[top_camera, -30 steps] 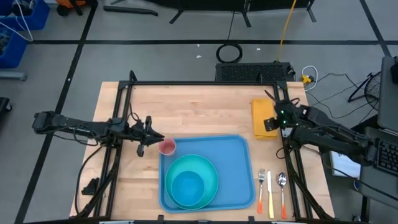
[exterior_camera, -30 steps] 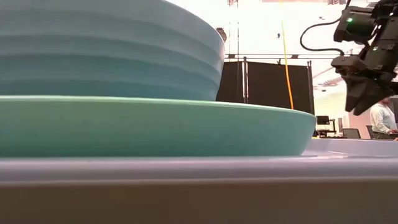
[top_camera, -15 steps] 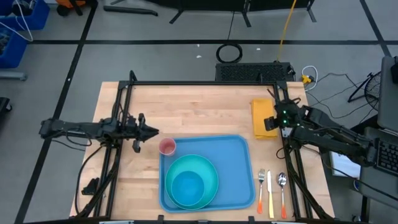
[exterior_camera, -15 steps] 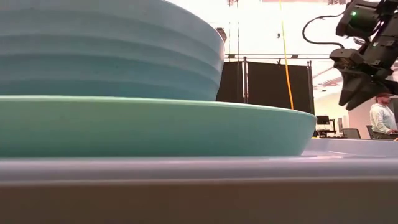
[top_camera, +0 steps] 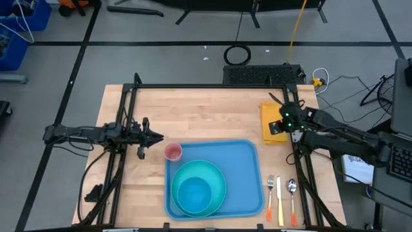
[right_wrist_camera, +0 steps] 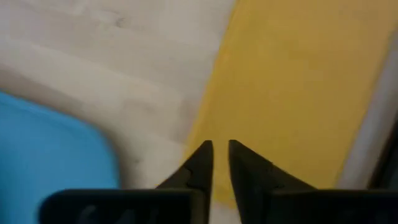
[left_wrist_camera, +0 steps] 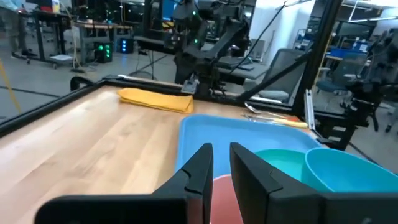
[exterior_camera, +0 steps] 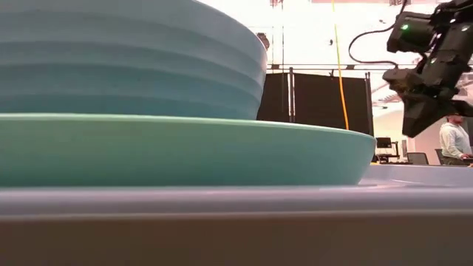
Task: Set up tray
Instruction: Put the yellow napkin on the serving tray to the right of the green plate
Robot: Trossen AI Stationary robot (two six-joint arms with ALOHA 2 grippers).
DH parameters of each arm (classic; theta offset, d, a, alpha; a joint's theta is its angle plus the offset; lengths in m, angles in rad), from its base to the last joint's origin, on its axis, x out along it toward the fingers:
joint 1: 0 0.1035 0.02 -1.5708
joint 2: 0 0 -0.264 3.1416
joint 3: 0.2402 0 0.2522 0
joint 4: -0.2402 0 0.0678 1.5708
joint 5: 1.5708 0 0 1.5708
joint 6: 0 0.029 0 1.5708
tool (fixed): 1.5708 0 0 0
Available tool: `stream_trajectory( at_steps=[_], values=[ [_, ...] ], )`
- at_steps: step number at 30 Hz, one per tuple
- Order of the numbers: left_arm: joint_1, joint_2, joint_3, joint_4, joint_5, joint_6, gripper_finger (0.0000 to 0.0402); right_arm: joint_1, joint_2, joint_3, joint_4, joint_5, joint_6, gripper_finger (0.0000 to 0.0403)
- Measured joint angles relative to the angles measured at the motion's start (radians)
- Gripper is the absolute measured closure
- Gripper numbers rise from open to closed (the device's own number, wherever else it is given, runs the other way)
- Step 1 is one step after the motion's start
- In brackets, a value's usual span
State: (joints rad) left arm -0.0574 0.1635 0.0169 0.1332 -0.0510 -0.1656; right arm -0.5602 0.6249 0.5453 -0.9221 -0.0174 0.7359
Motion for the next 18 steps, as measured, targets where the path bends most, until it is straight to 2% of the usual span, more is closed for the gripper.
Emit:
stream_trajectory(
  at_steps=[2,5,10,18],
  values=[
    [0.000,0.000,0.000,-0.011,0.000,0.003,0.0344,0.014,0.053,0.000,0.034,0.033,-0.037,0.0393],
    [0.000,0.000,0.000,-0.005,0.007,0.003,0.0344,0.043,0.137,0.000,0.070,0.084,-0.047,0.0400],
    [0.000,0.000,0.000,-0.004,0.005,0.003,0.0344,0.082,0.283,0.000,0.119,0.171,-0.060,0.0403],
    [0.000,0.000,0.000,-0.004,0.000,0.004,0.0344,0.084,0.483,0.000,0.143,0.233,-0.083,0.0403]
  ],
)
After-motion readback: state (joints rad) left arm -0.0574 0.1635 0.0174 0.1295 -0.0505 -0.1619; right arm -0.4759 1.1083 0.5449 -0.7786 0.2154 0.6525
